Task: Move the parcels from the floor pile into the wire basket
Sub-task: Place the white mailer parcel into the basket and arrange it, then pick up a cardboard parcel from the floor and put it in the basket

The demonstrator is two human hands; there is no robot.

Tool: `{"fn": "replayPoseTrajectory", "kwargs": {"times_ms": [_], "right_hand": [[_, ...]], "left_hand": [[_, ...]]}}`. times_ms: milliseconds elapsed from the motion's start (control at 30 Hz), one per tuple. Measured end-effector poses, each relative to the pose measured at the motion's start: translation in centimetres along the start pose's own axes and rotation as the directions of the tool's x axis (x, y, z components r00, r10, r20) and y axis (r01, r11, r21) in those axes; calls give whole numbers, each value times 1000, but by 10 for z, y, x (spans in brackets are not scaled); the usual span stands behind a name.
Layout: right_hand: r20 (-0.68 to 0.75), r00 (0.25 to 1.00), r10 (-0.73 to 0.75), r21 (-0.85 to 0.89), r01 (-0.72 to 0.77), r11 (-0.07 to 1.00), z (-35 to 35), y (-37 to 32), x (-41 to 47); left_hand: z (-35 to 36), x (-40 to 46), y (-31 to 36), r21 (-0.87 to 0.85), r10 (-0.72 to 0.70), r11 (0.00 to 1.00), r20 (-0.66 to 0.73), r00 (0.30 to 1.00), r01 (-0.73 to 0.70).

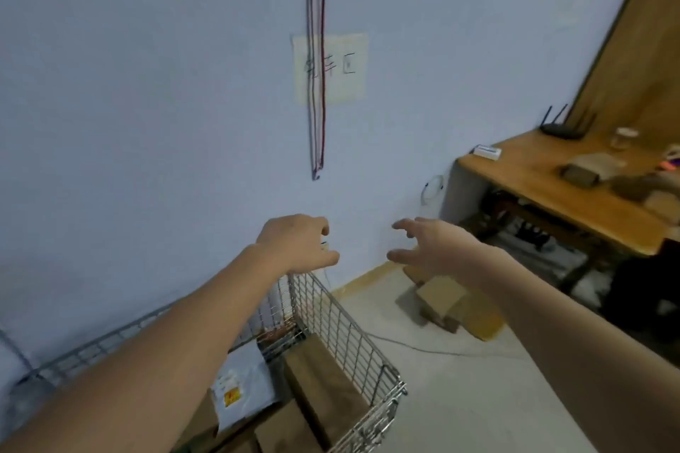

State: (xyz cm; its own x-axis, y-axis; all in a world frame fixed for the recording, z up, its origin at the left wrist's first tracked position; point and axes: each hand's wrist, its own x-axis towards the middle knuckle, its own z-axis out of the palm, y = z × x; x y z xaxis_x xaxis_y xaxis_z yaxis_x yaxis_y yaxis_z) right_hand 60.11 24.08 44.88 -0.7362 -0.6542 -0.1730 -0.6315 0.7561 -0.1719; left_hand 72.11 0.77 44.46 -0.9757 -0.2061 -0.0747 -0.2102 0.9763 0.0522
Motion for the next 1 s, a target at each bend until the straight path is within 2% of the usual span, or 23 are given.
{"fn": "replayPoseTrajectory", "kwargs": {"times_ms": [233,400,733,1000], "right_hand": [[-9,988,155,-54,-155,986,-45,167,-105],[7,982,188,-41,-188,981,-56,247,-126],[53,961,270,-15,-270,963,-20,390,-79],[116,941,318,25,-323,946,-27,514,-31]], "left_hand": [[-10,35,176,-43,108,993,-11,994,-109],[-1,65,260,-61,138,989,25,990,-136],[54,174,347,-63,144,989,140,980,-136],[90,283,426,-51,187,982,267,946,-180]]}}
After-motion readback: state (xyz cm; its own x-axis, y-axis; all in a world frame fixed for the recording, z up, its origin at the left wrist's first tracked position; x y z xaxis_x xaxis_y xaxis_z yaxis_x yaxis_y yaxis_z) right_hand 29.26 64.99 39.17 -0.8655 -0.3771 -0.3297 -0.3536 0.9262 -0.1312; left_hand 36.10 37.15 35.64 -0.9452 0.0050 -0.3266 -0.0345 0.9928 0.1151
